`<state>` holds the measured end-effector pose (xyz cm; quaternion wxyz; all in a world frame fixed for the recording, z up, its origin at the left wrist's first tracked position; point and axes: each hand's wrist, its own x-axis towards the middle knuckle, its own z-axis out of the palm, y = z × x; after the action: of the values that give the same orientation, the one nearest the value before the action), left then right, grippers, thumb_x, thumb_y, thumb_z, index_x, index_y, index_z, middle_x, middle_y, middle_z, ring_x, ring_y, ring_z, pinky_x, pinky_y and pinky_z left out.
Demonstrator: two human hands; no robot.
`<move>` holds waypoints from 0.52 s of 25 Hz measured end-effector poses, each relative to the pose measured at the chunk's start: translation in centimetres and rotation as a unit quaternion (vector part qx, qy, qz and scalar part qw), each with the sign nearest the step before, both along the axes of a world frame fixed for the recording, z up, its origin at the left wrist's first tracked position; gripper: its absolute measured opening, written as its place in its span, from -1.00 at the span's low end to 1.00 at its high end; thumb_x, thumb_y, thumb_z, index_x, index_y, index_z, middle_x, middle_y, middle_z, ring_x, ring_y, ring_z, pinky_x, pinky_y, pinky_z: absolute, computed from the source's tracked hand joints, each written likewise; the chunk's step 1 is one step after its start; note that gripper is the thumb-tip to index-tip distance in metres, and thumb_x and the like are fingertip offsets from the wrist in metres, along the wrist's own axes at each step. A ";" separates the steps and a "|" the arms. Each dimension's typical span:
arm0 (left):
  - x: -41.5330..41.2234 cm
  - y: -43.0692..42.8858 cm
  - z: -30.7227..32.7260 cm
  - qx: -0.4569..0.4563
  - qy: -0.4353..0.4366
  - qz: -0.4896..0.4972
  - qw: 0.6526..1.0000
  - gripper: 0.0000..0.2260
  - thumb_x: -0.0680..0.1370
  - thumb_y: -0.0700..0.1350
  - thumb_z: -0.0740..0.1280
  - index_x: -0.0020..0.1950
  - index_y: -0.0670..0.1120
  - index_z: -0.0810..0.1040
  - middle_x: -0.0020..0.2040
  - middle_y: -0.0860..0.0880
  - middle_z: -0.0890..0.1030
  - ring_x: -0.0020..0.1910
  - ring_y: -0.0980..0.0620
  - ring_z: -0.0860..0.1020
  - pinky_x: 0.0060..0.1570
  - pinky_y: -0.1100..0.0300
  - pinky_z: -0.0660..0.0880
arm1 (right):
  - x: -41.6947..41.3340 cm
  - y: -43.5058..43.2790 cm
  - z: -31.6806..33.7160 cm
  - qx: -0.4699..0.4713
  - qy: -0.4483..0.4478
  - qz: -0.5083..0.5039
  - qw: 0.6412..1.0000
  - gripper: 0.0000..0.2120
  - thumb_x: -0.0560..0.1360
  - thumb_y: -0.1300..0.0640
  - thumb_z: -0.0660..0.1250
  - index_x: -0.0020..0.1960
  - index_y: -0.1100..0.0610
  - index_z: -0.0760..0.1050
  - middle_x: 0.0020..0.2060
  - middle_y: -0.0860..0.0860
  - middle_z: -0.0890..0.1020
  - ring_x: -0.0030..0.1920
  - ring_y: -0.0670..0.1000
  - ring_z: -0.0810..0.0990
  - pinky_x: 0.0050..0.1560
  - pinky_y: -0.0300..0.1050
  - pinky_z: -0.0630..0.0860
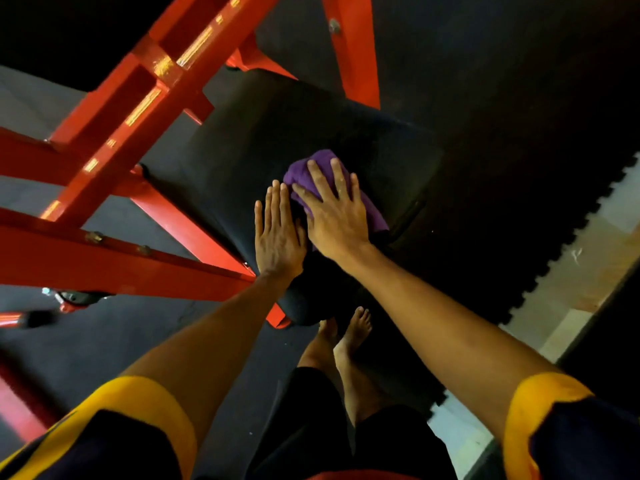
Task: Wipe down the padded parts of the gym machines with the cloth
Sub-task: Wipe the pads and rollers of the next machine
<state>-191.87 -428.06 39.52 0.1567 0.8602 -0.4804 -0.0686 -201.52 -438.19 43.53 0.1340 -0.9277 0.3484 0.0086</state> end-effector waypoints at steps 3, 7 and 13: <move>-0.2 0.0 0.2 0.007 0.003 -0.002 1.000 -0.44 0.67 -0.03 0.02 0.64 -0.21 0.10 0.65 -0.19 0.10 0.64 -0.08 0.04 0.62 -0.07 -0.06 | -0.5 -2.2 0.5 0.007 0.004 -0.056 0.998 -0.32 0.61 0.00 0.31 0.65 -0.13 0.11 0.67 0.05 -0.04 0.64 0.27 -0.08 0.59 0.32 0.04; -0.2 -0.1 0.5 0.009 0.027 0.009 1.000 -0.43 0.65 -0.03 0.01 0.64 -0.19 0.11 0.65 -0.16 0.10 0.65 -0.05 0.03 0.62 -0.05 -0.07 | -5.6 2.2 0.3 -0.031 -0.030 -0.105 0.993 -0.38 0.63 0.03 0.24 0.65 -0.04 0.15 0.67 0.09 0.03 0.64 0.28 -0.03 0.58 0.29 0.11; -0.2 -0.1 0.8 0.013 0.041 0.003 0.999 -0.43 0.65 -0.03 0.01 0.65 -0.19 0.11 0.65 -0.16 0.11 0.65 -0.05 0.03 0.62 -0.08 -0.07 | -1.7 -0.6 0.6 -0.011 0.022 0.077 0.997 -0.35 0.57 0.07 0.29 0.63 -0.05 0.21 0.66 0.07 0.04 0.64 0.28 -0.10 0.59 0.32 0.04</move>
<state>-192.03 -428.18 40.33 0.1654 0.8599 -0.4702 -0.1096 -203.23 -438.79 44.14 0.1152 -0.9526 0.2793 0.0351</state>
